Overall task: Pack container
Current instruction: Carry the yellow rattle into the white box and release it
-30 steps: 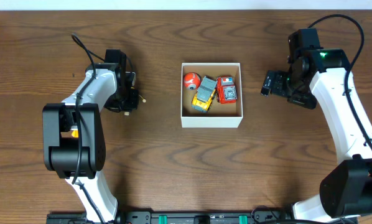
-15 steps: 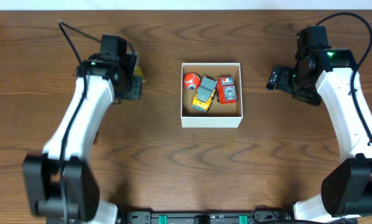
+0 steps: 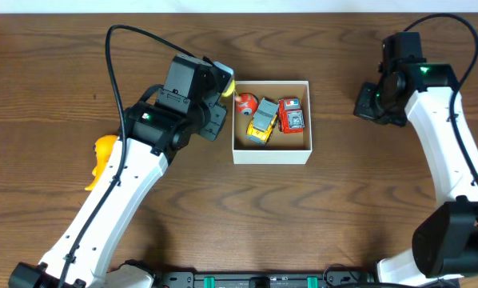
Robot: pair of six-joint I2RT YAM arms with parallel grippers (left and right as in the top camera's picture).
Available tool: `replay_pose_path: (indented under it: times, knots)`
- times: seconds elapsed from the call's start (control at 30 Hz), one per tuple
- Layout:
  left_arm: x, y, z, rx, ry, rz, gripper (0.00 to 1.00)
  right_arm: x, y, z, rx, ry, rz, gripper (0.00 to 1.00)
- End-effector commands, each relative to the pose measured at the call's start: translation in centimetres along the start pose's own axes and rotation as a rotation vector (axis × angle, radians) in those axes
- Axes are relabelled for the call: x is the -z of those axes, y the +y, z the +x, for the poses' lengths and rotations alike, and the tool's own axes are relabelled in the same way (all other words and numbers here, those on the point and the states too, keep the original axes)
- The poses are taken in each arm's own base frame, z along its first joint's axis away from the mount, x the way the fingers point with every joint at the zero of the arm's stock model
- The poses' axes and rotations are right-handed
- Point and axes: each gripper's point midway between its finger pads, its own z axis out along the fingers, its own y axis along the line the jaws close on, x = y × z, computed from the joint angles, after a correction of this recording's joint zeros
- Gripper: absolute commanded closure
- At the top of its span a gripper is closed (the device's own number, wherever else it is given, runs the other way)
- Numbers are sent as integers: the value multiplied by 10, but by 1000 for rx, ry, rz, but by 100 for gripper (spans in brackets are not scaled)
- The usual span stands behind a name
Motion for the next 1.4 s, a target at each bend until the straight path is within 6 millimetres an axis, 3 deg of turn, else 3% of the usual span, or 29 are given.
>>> replay_pose_path:
  times: [0.0, 0.17, 0.37, 0.7, 0.97, 1.23, 1.37]
  knots:
    - [4, 2, -6, -18, -16, -12, 94, -30, 5, 13, 17, 81, 20, 99]
    - [4, 2, -6, -18, -16, -12, 94, -71, 23, 27, 38, 199, -49, 99]
    - [4, 2, -6, -18, -16, -12, 94, -99, 57, 37, 80, 283, -225, 99]
    - [4, 2, -6, -18, -16, -13, 94, -84, 118, 44, 245, 282, -542, 98]
    - [4, 2, -6, -18, -16, -13, 94, -80, 149, 64, 339, 290, -573, 97]
    - [4, 2, -6, -18, -16, -13, 94, -86, 144, 57, 333, 257, -517, 97]
    - [4, 2, -6, -18, -16, -13, 94, -92, 128, 45, 307, 229, -468, 97]
